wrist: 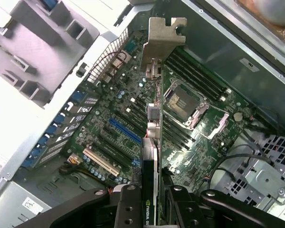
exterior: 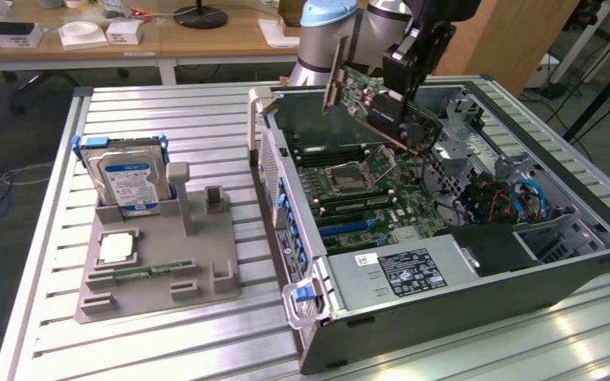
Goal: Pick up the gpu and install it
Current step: 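Insert the gpu into the slot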
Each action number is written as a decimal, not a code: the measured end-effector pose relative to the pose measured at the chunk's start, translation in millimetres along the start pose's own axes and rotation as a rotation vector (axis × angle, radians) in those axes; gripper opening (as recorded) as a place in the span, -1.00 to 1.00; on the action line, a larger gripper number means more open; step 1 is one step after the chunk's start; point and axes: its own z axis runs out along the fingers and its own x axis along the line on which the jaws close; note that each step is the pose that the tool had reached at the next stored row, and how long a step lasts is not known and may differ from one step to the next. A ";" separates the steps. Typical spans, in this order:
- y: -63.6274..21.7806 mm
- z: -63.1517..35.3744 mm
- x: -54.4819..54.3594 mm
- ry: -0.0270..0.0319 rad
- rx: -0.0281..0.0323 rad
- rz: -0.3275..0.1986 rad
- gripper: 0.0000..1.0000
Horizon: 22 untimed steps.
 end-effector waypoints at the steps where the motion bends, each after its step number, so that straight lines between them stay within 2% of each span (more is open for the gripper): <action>1: 0.0 0.0 0.0 0.0002 -0.0002 -0.010 -0.47; 22: 0.0 0.2 0.0 0.0057 -0.0055 -0.221 -0.47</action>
